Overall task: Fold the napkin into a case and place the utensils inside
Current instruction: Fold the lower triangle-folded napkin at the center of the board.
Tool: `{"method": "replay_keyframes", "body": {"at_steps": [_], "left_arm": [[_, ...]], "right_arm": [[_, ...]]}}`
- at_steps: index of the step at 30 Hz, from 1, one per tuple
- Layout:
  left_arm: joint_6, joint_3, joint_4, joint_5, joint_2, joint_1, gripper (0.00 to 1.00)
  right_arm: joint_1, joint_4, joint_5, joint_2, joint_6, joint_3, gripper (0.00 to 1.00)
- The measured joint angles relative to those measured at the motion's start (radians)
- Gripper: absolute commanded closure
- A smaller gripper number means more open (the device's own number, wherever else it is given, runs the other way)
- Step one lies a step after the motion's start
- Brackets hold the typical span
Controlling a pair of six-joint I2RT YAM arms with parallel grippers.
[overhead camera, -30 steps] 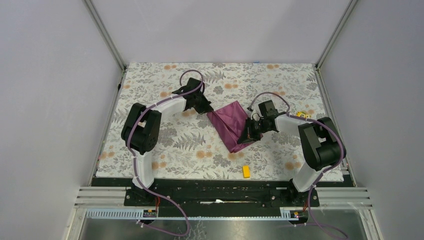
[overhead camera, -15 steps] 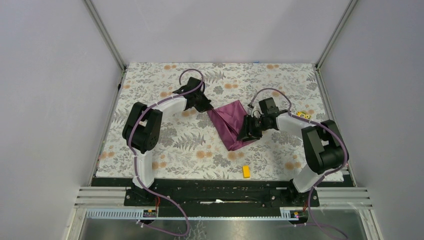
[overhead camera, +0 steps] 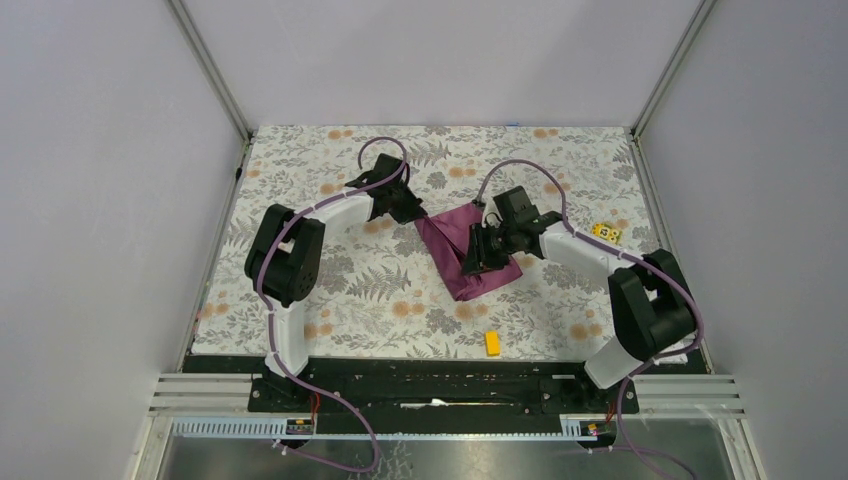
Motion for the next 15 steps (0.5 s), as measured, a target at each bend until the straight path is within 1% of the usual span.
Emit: {"method": "replay_keyframes", "body": {"at_steps": [5,15], "left_arm": [[0.000,0.000,0.004,0.000,0.000,0.000,1.00],[0.000,0.000,0.007,0.000,0.000,0.000,1.00]], "right_arm": [[0.000,-0.012,0.026,0.044,0.011,-0.012,0.57],[0.000,0.000,0.033,0.088,0.027,-0.040,0.56]]}}
